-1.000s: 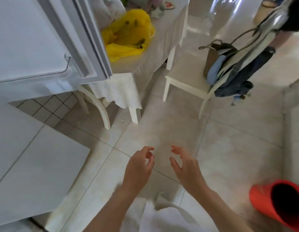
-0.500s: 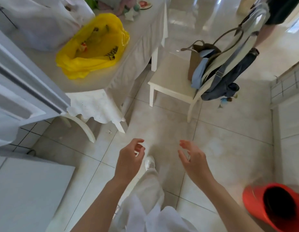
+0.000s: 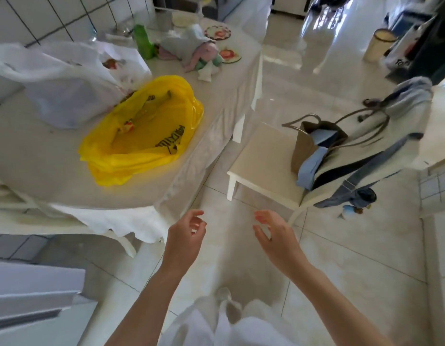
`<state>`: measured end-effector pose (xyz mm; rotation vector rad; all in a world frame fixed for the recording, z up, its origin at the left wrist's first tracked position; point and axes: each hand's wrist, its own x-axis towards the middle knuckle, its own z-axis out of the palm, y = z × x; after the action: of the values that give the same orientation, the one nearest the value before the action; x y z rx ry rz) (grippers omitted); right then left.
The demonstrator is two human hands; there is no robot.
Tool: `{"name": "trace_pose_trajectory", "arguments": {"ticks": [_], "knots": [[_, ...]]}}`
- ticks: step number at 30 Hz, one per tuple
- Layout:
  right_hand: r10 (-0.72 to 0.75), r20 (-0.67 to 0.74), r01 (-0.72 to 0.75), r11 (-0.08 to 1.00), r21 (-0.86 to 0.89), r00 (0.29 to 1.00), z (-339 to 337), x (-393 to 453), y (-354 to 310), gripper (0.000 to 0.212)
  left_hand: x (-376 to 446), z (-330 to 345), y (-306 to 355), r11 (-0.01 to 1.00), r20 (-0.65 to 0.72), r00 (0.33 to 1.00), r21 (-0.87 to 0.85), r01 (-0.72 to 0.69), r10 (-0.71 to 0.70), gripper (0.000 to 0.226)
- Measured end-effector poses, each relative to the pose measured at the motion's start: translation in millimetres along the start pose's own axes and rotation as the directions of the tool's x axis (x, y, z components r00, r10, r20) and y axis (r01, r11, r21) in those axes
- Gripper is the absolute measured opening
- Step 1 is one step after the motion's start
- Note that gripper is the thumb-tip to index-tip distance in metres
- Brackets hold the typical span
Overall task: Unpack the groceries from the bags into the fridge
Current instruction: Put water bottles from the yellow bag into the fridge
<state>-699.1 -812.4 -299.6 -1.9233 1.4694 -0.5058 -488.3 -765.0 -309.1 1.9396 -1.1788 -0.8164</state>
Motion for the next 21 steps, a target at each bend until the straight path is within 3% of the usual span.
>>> {"name": "trace_pose_trajectory", "arguments": {"ticks": [11, 21], "knots": [[-0.153, 0.202, 0.144, 0.988, 0.057, 0.967, 15.1, 168.3, -24.6, 0.027, 116.7, -9.5, 7.6, 0.990, -0.200, 0.970, -0.047, 0.130, -0.137, 0.013], [-0.363, 0.402, 0.378, 0.925, 0.044, 0.841, 11.6, 334.6, -47.2, 0.033, 224.7, -15.8, 26.5, 0.963, -0.403, 0.878, -0.034, 0.268, -0.258, 0.016]]}}
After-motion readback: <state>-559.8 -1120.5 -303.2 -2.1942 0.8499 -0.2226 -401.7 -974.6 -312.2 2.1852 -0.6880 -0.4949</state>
